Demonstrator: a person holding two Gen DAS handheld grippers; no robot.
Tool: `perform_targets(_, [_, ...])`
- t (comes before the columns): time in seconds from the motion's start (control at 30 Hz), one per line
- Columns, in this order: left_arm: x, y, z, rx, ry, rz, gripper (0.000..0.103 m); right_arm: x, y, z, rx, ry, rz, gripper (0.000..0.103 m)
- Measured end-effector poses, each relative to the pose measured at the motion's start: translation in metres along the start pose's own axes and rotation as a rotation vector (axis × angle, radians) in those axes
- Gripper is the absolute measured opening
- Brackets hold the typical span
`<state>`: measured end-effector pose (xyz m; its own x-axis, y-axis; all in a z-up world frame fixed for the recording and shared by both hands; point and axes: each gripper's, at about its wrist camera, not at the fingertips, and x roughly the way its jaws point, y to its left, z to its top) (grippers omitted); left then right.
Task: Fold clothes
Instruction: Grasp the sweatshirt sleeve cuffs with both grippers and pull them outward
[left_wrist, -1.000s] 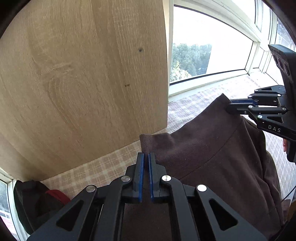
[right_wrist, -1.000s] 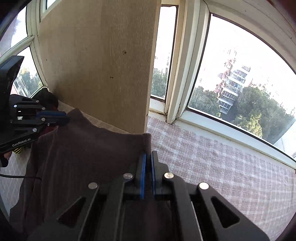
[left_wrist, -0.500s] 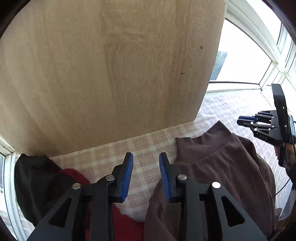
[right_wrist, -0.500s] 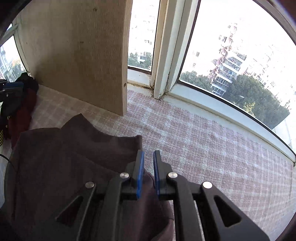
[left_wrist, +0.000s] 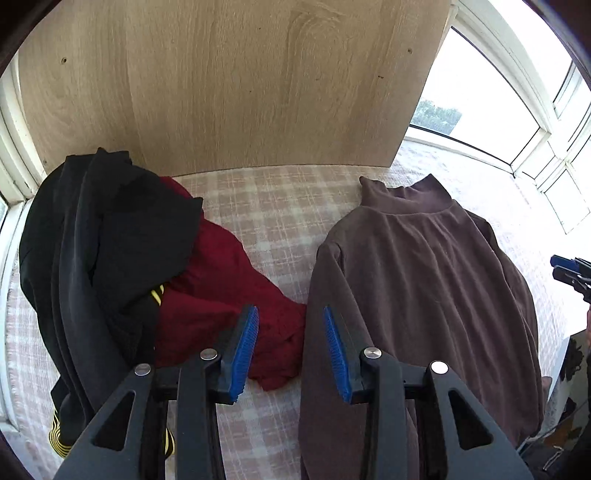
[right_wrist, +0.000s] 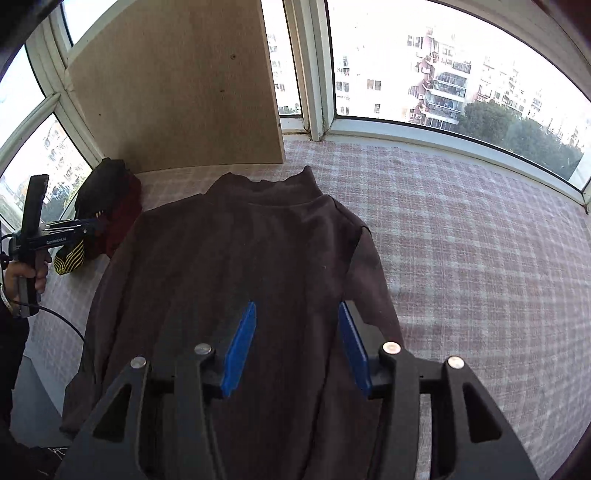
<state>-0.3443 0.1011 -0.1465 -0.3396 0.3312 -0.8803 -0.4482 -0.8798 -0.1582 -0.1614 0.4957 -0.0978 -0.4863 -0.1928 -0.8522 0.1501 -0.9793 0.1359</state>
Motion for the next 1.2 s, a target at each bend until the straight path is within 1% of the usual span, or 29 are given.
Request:
perform_targets(0.03, [0.009, 0.000, 0.008, 0.010, 0.010, 0.016, 0.034, 0.000, 0.005, -0.008, -0.006, 0.008, -0.012, 0.047])
perform_targets(0.1, [0.030, -0.002, 0.017, 0.048, 0.052, 0.082, 0.035, -0.008, 0.015, -0.022, -0.024, 0.013, -0.046, 0.047])
perform_targets(0.13, [0.039, -0.002, 0.015, 0.079, 0.084, 0.143, 0.034, -0.011, 0.019, -0.028, -0.030, 0.014, -0.062, 0.047])
perform_targets(0.17, [0.047, -0.002, 0.014, 0.109, 0.115, 0.203, 0.027, -0.015, 0.021, -0.032, -0.032, 0.012, -0.068, 0.047])
perform_targets(0.2, [0.055, 0.000, 0.011, 0.138, 0.145, 0.259, 0.024, -0.019, 0.022, -0.035, -0.032, 0.006, -0.074, 0.047])
perform_targets(0.23, [0.057, 0.008, 0.005, 0.151, 0.169, 0.287, 0.023, -0.019, 0.021, -0.036, -0.027, 0.001, -0.086, 0.047])
perform_targets(0.3, [0.052, 0.034, -0.006, 0.121, 0.193, 0.307, 0.022, -0.021, 0.019, -0.041, -0.015, 0.001, -0.107, 0.047])
perform_targets(0.33, [0.046, 0.048, -0.011, 0.107, 0.195, 0.320, 0.018, -0.020, 0.017, -0.043, -0.006, 0.011, -0.116, 0.047])
perform_targets(0.37, [0.039, 0.063, -0.016, 0.103, 0.197, 0.346, 0.006, -0.018, 0.014, -0.045, 0.007, 0.020, -0.125, 0.047])
perform_targets(0.4, [0.033, 0.079, -0.022, 0.102, 0.204, 0.383, 0.002, -0.016, 0.011, -0.047, 0.019, 0.027, -0.129, 0.047])
perform_targets(0.5, [0.015, 0.125, -0.038, 0.052, 0.232, 0.456, 0.002, -0.009, 0.003, -0.052, 0.053, 0.047, -0.139, 0.047])
perform_targets(0.53, [0.007, 0.134, -0.043, 0.032, 0.228, 0.471, 0.002, -0.007, 0.001, -0.054, 0.059, 0.053, -0.151, 0.047])
perform_targets(0.57, [-0.005, 0.137, -0.048, 0.018, 0.212, 0.464, 0.003, -0.006, -0.002, -0.057, 0.064, 0.060, -0.163, 0.047])
perform_targets(0.6, [-0.019, 0.133, -0.054, 0.015, 0.187, 0.431, 0.010, -0.007, -0.004, -0.061, 0.069, 0.061, -0.169, 0.047])
perform_targets(0.63, [-0.035, 0.119, -0.063, 0.039, 0.156, 0.389, 0.014, -0.010, -0.005, -0.065, 0.074, 0.056, -0.166, 0.047])
perform_targets(0.7, [-0.067, 0.088, -0.080, 0.092, 0.095, 0.303, 0.035, -0.015, -0.007, -0.072, 0.082, 0.047, -0.171, 0.047])
perform_targets(0.77, [-0.096, 0.039, -0.109, 0.203, 0.056, 0.211, 0.045, -0.021, -0.009, -0.079, 0.092, 0.040, -0.177, 0.047])
perform_targets(0.83, [-0.119, -0.007, -0.146, 0.306, 0.062, 0.102, 0.050, -0.027, -0.007, -0.087, 0.089, 0.035, -0.147, 0.047])
perform_targets(0.87, [-0.126, -0.028, -0.165, 0.340, 0.082, 0.050, 0.052, -0.028, -0.005, -0.091, 0.080, 0.037, -0.154, 0.047])
perform_targets(0.93, [-0.137, -0.066, -0.197, 0.386, 0.148, -0.029, 0.052, -0.030, -0.002, -0.099, 0.060, 0.041, -0.167, 0.047])
perform_targets(1.03, [-0.144, -0.110, -0.253, 0.416, 0.264, -0.106, 0.053, -0.027, -0.010, -0.113, 0.080, 0.066, -0.154, 0.047])
perform_targets(1.07, [-0.145, -0.121, -0.270, 0.434, 0.295, -0.109, 0.053, -0.026, -0.013, -0.118, 0.087, 0.075, -0.149, 0.047])
perform_targets(1.13, [-0.145, -0.134, -0.295, 0.460, 0.330, -0.092, 0.055, -0.026, -0.020, -0.127, 0.111, 0.090, -0.133, 0.047])
perform_targets(1.2, [-0.139, -0.138, -0.307, 0.477, 0.339, -0.033, 0.056, -0.026, -0.028, -0.136, 0.146, 0.102, -0.110, 0.047])
